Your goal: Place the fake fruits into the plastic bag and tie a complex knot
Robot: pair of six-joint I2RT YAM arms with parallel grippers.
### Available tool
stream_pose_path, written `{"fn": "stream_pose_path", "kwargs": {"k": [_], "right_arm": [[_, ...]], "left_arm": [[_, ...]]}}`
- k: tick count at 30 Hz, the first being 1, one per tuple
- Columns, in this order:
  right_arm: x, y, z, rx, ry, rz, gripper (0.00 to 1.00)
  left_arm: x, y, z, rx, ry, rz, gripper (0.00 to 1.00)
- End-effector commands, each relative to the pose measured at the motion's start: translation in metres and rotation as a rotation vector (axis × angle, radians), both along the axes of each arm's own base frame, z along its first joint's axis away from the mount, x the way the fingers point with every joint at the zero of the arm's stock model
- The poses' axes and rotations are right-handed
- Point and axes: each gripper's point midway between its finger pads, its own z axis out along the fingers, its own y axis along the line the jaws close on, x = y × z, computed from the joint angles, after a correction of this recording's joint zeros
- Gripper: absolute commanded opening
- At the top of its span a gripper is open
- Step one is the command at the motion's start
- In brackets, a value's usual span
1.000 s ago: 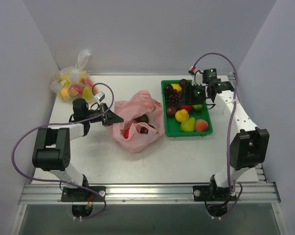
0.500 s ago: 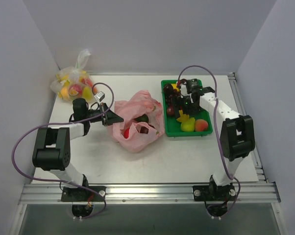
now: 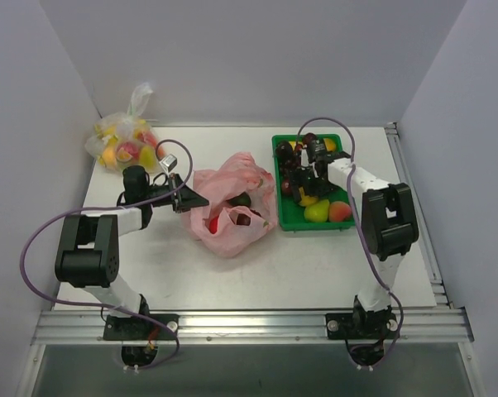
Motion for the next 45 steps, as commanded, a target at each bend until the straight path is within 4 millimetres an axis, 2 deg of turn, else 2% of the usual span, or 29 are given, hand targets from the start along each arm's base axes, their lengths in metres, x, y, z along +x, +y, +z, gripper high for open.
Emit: {"fn": "stream_pose_path", "kwargs": {"k": [1,3,8,11,14,15,18,19,21,22,24,25,27,28,31,32,34,35,36,37,41,44,45], "right_arm": [[0.001,-0.001,0.005,-0.001,-0.025,-0.006,0.76],[0.000,-0.002,0.020,0.024,-0.055,0.007,0.67],[-0.004,0.004,0.086,0.106,-0.179,0.067,0.48],[-0.016,0.021,0.117,0.201,-0.222,0.133,0.43],[-0.030,0.050,0.138,0.294,-0.241,0.226,0.37],[-0.036,0.068,0.143,0.319,-0.245,0.276,0.36],[-0.044,0.099,0.148,0.357,-0.246,0.361,0.34],[-0.048,0.118,0.147,0.357,-0.243,0.414,0.33],[-0.048,0.139,0.147,0.344,-0.259,0.460,0.30],[-0.051,0.155,0.138,0.334,-0.245,0.496,0.30],[-0.040,0.170,0.140,0.306,-0.297,0.514,0.28],[-0.040,0.182,0.127,0.288,-0.288,0.529,0.28],[-0.023,0.189,0.126,0.246,-0.351,0.504,0.23],[-0.018,0.192,0.115,0.221,-0.354,0.496,0.22],[-0.005,0.199,0.099,0.159,-0.400,0.476,0.22],[-0.006,0.204,0.095,0.145,-0.403,0.485,0.23],[-0.010,0.210,0.088,0.147,-0.384,0.505,0.34],[-0.013,0.211,0.085,0.150,-0.374,0.510,0.52],[-0.019,0.212,0.083,0.159,-0.356,0.522,0.64],[-0.023,0.212,0.086,0.169,-0.352,0.524,0.79],[-0.040,0.203,0.100,0.182,-0.334,0.531,0.93],[-0.054,0.189,0.120,0.213,-0.326,0.530,0.98],[-0.062,0.183,0.132,0.228,-0.329,0.531,1.00]], "left_arm": [[0.004,0.001,0.010,-0.003,-0.080,-0.020,0.11],[0.005,0.001,0.011,-0.004,-0.084,-0.023,0.11],[0.004,0.001,0.014,-0.008,-0.089,-0.028,0.11],[0.005,0.001,0.016,-0.007,-0.095,-0.027,0.11],[0.006,0.001,0.017,-0.008,-0.095,-0.028,0.11],[0.006,0.001,0.017,-0.009,-0.094,-0.028,0.11],[0.006,0.001,0.015,-0.008,-0.088,-0.026,0.11],[0.007,0.001,0.015,-0.008,-0.085,-0.024,0.11],[0.006,0.001,0.014,-0.010,-0.077,-0.026,0.11],[0.006,0.001,0.014,-0.011,-0.071,-0.025,0.11],[0.005,0.001,0.015,-0.012,-0.073,-0.028,0.11],[0.006,0.001,0.015,-0.012,-0.074,-0.028,0.11],[0.006,0.001,0.016,-0.013,-0.076,-0.033,0.11],[0.007,0.001,0.016,-0.013,-0.078,-0.031,0.11],[0.007,0.002,0.016,-0.013,-0.080,-0.033,0.11],[0.007,0.002,0.016,-0.013,-0.083,-0.034,0.11],[0.007,0.003,0.015,-0.013,-0.082,-0.033,0.11],[0.007,0.004,0.014,-0.013,-0.082,-0.033,0.11],[0.007,0.004,0.014,-0.013,-0.082,-0.034,0.11],[0.007,0.004,0.014,-0.014,-0.083,-0.037,0.11],[0.008,0.004,0.013,-0.014,-0.080,-0.037,0.15],[0.011,0.004,0.014,-0.015,-0.085,-0.036,0.18],[0.014,0.004,0.016,-0.015,-0.088,-0.034,0.20]]}}
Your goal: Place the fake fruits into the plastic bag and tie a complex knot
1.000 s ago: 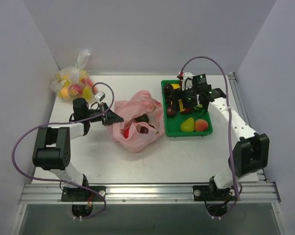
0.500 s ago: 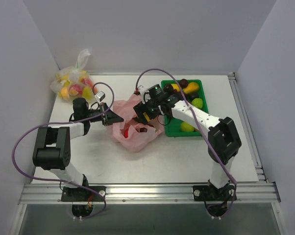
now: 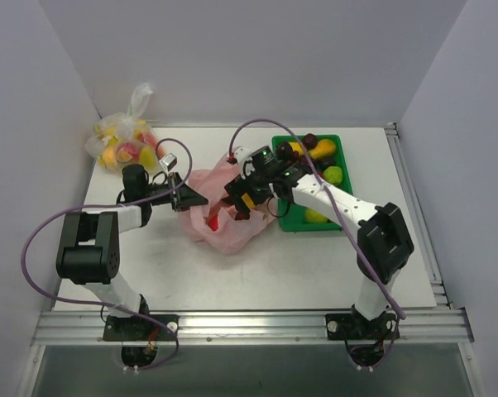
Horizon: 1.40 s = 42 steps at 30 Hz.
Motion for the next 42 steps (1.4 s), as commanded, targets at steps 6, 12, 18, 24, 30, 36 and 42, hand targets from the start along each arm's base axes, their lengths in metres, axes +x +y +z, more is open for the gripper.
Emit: {"fn": "stream_pose_path", "kwargs": {"k": [6,12,18,24,30,36,42], "right_arm": [[-0.040,-0.059,0.059,0.104,0.045,-0.045,1.00],[-0.037,-0.129,0.040,0.110,0.152,-0.227,0.89],[-0.039,-0.187,0.006,-0.042,0.170,-0.341,0.79],[-0.034,-0.229,-0.025,-0.235,0.185,-0.390,0.85],[-0.029,-0.234,-0.038,-0.259,0.233,-0.461,0.93],[-0.029,-0.218,-0.055,-0.203,0.337,-0.470,0.94],[-0.023,-0.209,-0.064,-0.158,0.391,-0.472,0.93]], "left_arm": [[0.016,0.002,0.018,-0.007,-0.100,-0.015,0.25],[0.016,0.002,0.018,-0.009,-0.099,-0.020,0.22],[0.016,0.002,0.020,-0.010,-0.104,-0.021,0.21],[0.012,0.002,0.021,-0.010,-0.110,-0.026,0.21],[0.008,0.002,0.019,-0.006,-0.109,-0.022,0.21],[0.006,0.002,0.018,-0.006,-0.111,-0.024,0.21],[0.006,0.002,0.019,-0.007,-0.114,-0.027,0.21]]}}
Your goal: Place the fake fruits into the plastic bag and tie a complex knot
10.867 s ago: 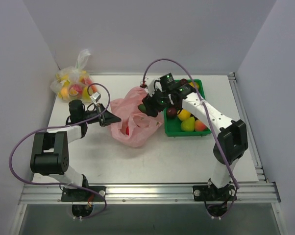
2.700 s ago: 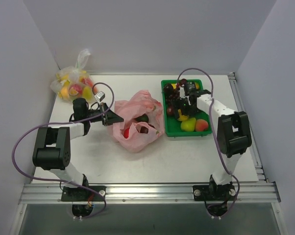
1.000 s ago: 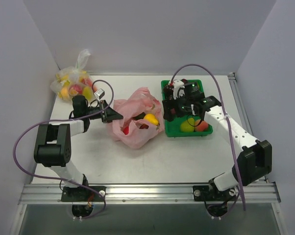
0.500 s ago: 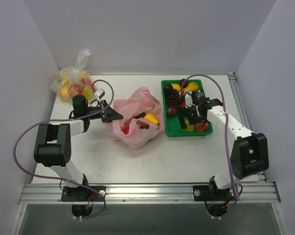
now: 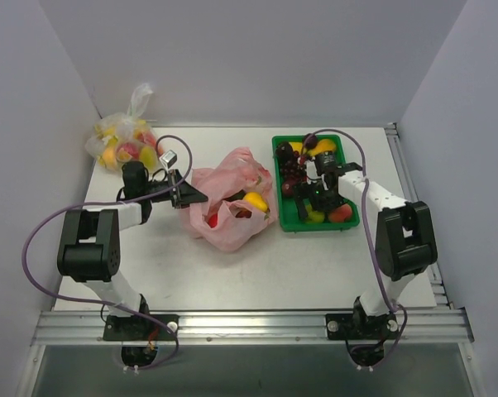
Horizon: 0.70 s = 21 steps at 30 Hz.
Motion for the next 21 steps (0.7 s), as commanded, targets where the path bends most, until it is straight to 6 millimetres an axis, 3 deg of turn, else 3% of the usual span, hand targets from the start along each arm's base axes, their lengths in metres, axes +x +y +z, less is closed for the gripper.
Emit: {"fn": "stream_pose_path", "kwargs": {"k": [1,9,12,21], "right_arm": [[-0.003,0.001,-0.001,0.031,0.057,-0.039,0.93],[0.008,-0.006,-0.003,0.014,0.047,-0.060,0.88],[0.016,-0.005,-0.002,0.007,0.036,-0.074,0.94],[0.022,0.007,-0.010,0.017,0.037,-0.035,0.93]], "left_arm": [[-0.003,0.001,0.013,-0.004,-0.092,-0.019,0.21],[-0.005,0.002,0.010,-0.001,-0.088,-0.020,0.21],[-0.005,0.002,0.010,-0.001,-0.090,-0.020,0.21],[-0.006,0.002,0.009,-0.001,-0.088,-0.022,0.21]]}}
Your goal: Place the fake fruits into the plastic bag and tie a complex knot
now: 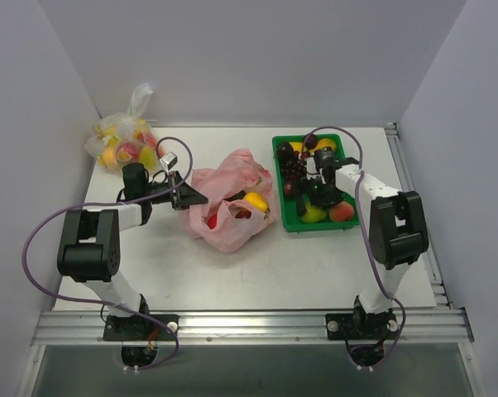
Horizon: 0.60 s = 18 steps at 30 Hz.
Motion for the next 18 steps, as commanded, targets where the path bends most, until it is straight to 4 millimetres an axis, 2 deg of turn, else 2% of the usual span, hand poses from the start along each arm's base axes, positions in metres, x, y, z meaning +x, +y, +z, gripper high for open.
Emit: {"fn": "stream_pose_path", "kwargs": {"k": [1,7,9,12,17,18], "right_arm": [[0.001,0.004,-0.001,-0.013,0.009,0.018,0.93],[-0.006,0.004,-0.006,-0.009,0.020,0.065,0.93],[-0.006,0.007,-0.006,0.004,0.020,0.071,0.86],[-0.005,0.007,0.003,0.011,0.000,0.075,0.68],[0.002,0.011,0.047,0.053,-0.096,0.116,0.36],[-0.001,0.013,0.052,0.064,-0.096,0.120,0.33]], "left_arm": [[-0.002,0.002,0.012,-0.001,-0.099,-0.016,0.21],[-0.002,0.002,0.012,-0.001,-0.096,-0.016,0.21],[-0.002,0.002,0.012,-0.002,-0.096,-0.018,0.21],[-0.002,0.002,0.014,-0.002,-0.103,-0.018,0.21],[-0.002,0.001,0.017,-0.003,-0.110,-0.020,0.21],[-0.002,0.002,0.017,-0.004,-0.110,-0.020,0.21]]}}
